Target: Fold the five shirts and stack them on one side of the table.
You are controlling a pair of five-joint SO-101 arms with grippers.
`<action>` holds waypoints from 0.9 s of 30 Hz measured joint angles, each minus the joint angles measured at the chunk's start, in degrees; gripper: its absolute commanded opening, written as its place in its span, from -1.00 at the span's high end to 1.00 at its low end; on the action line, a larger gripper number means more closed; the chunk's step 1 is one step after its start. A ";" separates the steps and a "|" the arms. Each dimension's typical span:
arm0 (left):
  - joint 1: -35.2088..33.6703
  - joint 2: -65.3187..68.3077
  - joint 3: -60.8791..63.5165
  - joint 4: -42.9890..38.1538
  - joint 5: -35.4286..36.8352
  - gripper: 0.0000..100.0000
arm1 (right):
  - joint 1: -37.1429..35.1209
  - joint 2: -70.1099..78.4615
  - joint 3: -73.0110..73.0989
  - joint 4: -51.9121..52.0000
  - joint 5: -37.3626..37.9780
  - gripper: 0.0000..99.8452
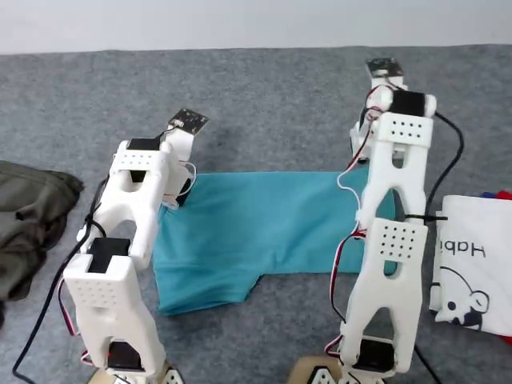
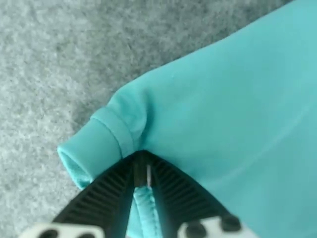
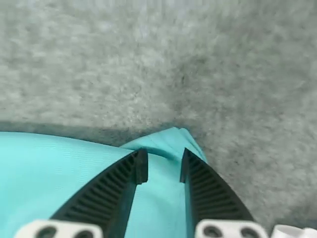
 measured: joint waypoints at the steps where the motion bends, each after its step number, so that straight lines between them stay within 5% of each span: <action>1: 0.00 0.00 0.00 0.00 0.00 0.99 | 0.00 0.70 0.00 -0.09 0.00 0.74; 10: 0.00 0.00 0.00 0.00 0.00 0.99 | 0.18 6.15 0.00 -1.93 0.00 0.75; 14: 0.00 0.00 0.00 0.00 0.00 0.99 | 0.88 6.86 -0.09 -2.55 0.00 0.93; 27: 0.00 0.00 0.00 0.00 0.00 0.99 | 10.73 6.77 -0.09 -0.35 2.37 0.98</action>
